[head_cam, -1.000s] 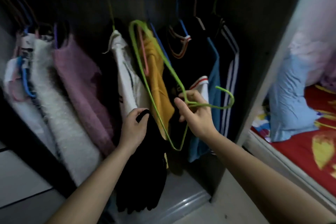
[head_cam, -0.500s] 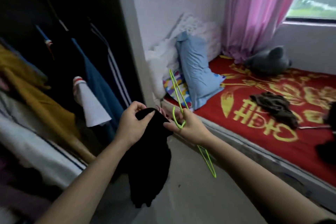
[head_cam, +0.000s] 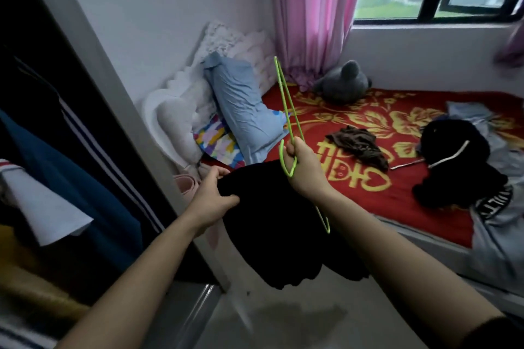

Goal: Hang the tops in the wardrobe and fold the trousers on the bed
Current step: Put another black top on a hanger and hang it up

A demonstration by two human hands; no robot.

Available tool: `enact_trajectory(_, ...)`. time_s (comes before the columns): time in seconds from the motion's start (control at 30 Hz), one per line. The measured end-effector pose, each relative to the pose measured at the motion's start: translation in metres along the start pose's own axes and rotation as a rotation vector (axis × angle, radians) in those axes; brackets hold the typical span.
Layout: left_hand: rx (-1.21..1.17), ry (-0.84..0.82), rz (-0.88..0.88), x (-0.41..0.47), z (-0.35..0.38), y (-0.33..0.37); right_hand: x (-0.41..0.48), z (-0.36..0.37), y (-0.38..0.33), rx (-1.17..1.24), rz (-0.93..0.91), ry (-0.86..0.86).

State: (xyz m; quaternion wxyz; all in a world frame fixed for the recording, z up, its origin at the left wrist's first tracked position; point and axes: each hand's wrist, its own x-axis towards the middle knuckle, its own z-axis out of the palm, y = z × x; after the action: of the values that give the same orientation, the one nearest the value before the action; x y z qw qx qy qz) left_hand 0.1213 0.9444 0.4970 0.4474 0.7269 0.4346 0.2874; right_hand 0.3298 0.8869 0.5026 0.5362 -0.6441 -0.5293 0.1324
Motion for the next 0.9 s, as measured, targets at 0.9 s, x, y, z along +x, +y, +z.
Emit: enact_trajectory(0.9,0.174,0.198,0.000,0.072,-0.043,-0.030,-0.017,-0.006,0.007,0.040,0.351,-0.236)
